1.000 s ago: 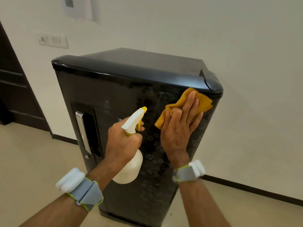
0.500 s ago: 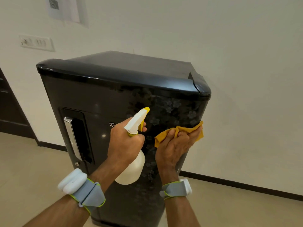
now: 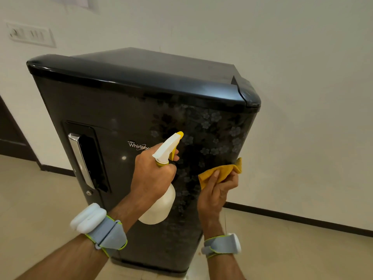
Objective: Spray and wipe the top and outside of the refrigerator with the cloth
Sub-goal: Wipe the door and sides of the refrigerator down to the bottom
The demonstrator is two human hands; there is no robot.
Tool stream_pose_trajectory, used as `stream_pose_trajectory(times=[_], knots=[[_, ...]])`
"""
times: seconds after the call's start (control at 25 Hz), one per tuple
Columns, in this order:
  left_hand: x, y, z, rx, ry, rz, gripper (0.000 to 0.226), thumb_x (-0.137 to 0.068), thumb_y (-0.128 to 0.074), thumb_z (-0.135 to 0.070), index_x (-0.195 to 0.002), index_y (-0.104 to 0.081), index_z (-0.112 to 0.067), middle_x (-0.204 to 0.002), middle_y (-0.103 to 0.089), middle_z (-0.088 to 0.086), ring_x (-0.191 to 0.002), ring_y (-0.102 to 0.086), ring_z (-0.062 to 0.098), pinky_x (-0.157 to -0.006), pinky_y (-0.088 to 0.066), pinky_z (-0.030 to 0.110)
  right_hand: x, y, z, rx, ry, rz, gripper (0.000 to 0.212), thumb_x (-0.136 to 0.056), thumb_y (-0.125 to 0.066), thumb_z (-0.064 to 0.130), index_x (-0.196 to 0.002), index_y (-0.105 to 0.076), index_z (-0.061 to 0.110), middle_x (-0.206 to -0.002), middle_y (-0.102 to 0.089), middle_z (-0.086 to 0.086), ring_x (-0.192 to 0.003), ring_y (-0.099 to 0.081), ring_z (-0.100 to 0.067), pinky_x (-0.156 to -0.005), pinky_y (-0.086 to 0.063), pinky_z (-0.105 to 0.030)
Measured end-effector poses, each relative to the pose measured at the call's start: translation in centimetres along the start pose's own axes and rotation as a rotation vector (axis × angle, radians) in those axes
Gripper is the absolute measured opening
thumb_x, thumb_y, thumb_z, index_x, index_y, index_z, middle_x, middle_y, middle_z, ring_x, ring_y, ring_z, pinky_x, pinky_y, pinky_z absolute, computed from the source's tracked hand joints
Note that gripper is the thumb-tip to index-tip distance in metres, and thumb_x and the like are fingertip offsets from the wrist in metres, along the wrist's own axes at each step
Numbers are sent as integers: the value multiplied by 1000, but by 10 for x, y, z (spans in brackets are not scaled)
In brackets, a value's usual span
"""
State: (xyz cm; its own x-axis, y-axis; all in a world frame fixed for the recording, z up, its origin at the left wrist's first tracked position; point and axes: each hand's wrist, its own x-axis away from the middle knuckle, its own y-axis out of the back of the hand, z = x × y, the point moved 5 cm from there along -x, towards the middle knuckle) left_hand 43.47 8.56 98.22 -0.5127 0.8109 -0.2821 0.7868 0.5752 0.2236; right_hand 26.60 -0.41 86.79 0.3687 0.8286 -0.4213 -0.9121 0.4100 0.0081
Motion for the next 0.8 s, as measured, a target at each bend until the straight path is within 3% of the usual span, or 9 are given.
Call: stream_pose_trajectory(times=[0.08,0.16,0.24,0.28,0.4,0.48,0.6,0.72,0.8], knots=[[1,-6,2,-7,7,8,42,-67,-61,16,-93,-73,-14,-83,-73,-3,-80,-68,8,-58,-55,20,-1,-4,3,22,6,18,57,-95,-27,69,-134,-23,28,-124,-47,-3,-101,-59,-25,-83,-56,-45],[3,-8,4,-11,8,12,41,-68,-62,17,-93,-73,-14,-83,-73,-4,-80,-67,7,-61,-57,19,-8,-9,22,31,121,34,47,-101,-34,53,-136,-29,23,-145,-38,-12,-122,-52,-32,-95,-51,-52],[3,-11,7,-25,19,9,39,-68,-62,16,-92,-73,-13,-83,-73,-3,-79,-67,7,-59,-54,16,-12,-7,35,77,278,73,39,-104,-42,32,-136,-38,10,-161,-19,-14,-146,-26,-33,-115,-35,-50],[2,-11,9,-34,24,6,39,-68,-62,16,-92,-73,-13,-83,-73,-3,-78,-67,6,-57,-53,15,-13,-4,39,131,349,88,34,-103,-45,25,-134,-42,9,-162,-16,-13,-149,-20,-30,-118,-30,-44],[2,-12,13,-29,45,0,39,-68,-62,16,-91,-73,-13,-83,-74,-4,-77,-67,5,-54,-51,13,-18,14,27,245,387,64,25,-102,-47,22,-127,-48,18,-151,-35,-9,-133,-40,-23,-107,-43,-34],[2,-14,13,-20,49,3,40,-67,-61,16,-91,-73,-14,-83,-74,-3,-77,-66,7,-54,-51,14,-25,20,15,177,279,72,22,-101,-47,25,-123,-48,24,-128,-43,-2,-110,-50,-18,-91,-53,-40],[3,-14,12,-10,48,-2,41,-66,-61,16,-90,-73,-15,-82,-74,-3,-77,-67,12,-57,-55,24,-28,25,21,122,291,63,19,-99,-53,27,-118,-51,24,-108,-51,5,-94,-51,-16,-80,-50,-42],[6,-10,11,-17,40,-11,42,-66,-62,17,-92,-73,-14,-82,-73,-3,-79,-68,11,-55,-53,16,-26,14,47,12,318,137,24,-97,-59,26,-117,-46,22,-99,-53,0,-84,-54,-15,-73,-52,-32],[8,-8,10,-20,48,-25,42,-65,-62,17,-91,-72,-14,-81,-73,-3,-76,-66,9,-53,-50,12,-20,-4,55,38,322,252,36,-95,-62,29,-122,-38,26,-105,-57,0,-87,-58,-10,-75,-53,-21]])
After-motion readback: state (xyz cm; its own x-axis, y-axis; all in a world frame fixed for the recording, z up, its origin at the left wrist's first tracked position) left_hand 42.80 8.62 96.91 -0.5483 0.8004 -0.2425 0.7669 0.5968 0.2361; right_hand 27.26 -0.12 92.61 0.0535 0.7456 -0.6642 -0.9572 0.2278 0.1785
